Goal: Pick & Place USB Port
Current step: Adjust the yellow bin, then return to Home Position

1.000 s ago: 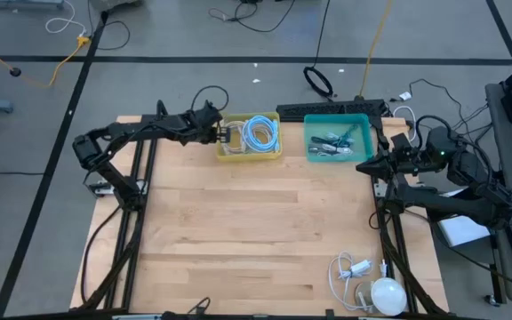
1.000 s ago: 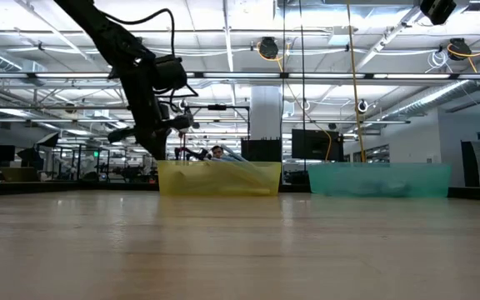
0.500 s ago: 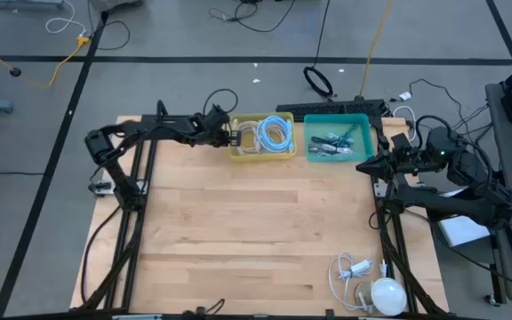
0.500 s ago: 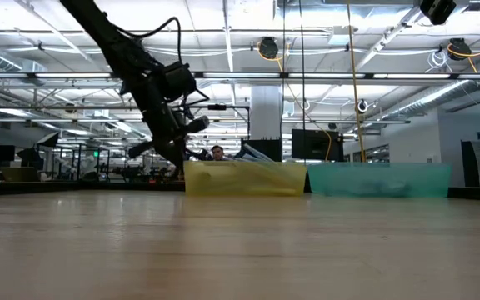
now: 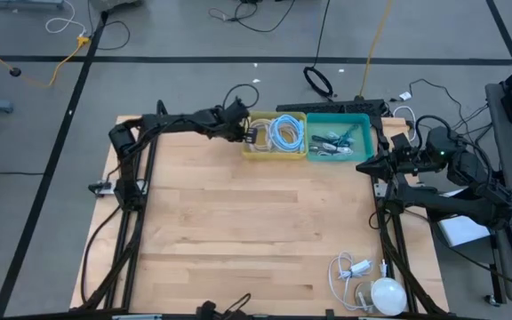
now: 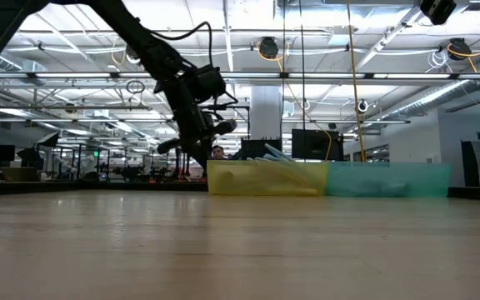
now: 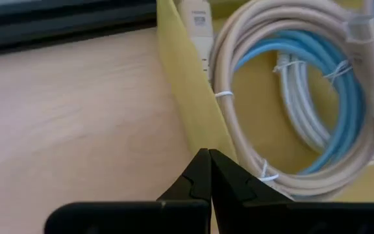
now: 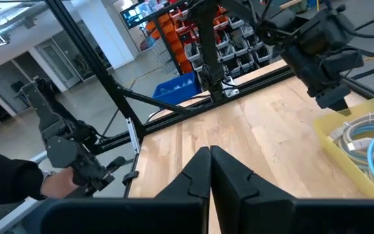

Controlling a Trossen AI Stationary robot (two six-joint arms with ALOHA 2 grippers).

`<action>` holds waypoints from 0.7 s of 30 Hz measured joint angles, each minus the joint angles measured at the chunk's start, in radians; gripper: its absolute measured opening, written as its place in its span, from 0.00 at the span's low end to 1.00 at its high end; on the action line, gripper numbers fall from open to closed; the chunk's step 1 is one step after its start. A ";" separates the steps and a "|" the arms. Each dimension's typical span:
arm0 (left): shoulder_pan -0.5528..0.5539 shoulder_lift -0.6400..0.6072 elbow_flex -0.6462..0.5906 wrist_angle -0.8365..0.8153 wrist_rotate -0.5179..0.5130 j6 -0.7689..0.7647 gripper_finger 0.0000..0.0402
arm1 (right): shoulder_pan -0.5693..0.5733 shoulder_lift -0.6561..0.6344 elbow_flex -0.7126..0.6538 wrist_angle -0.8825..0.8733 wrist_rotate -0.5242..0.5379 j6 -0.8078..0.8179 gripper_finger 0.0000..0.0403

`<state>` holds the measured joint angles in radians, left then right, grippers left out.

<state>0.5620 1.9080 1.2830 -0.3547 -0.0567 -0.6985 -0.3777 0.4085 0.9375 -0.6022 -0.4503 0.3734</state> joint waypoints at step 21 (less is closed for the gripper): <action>-0.087 -0.266 0.090 -0.309 -0.184 0.048 0.00 | 0.000 0.000 0.000 -0.020 -0.025 -0.020 0.00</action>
<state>0.4755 1.6420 1.3727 -0.6641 -0.2412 -0.6504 -0.3776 0.4088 0.9375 -0.6224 -0.4756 0.3532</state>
